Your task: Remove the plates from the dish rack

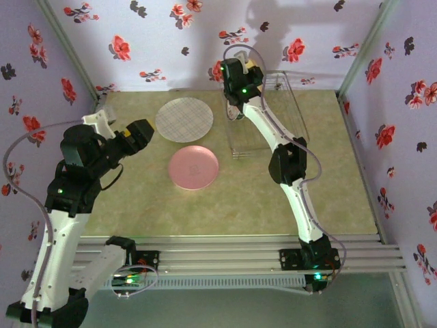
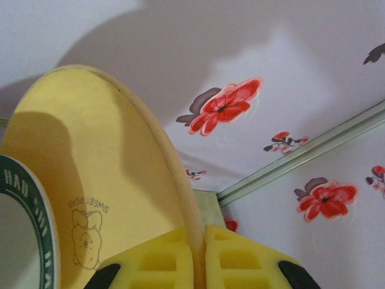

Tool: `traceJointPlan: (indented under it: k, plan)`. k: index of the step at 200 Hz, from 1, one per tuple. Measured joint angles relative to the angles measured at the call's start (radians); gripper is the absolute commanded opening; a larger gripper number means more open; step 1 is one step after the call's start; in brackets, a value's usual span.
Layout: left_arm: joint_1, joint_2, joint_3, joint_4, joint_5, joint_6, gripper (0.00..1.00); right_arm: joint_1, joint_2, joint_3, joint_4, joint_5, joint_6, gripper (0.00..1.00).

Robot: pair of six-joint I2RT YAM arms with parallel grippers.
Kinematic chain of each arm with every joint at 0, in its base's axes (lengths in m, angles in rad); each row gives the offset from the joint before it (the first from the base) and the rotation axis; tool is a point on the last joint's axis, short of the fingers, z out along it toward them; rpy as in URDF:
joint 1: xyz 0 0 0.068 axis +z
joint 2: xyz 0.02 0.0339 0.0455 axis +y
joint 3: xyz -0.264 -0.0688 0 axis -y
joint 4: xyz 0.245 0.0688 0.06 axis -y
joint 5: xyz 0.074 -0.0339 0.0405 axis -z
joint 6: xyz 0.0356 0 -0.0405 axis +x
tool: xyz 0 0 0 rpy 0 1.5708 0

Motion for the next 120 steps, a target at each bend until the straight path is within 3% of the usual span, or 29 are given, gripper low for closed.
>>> traceJointPlan:
  k: [48,120]
  plan:
    - [0.0,0.028,0.0,0.04,0.0,-0.012,0.79,0.009,-0.092,-0.098,0.064,0.027,-0.074,0.0]
    - [-0.009,0.121,0.022,0.166,0.008,-0.035,0.79,-0.032,-0.43,-0.367,0.155,0.021,-0.1,0.0]
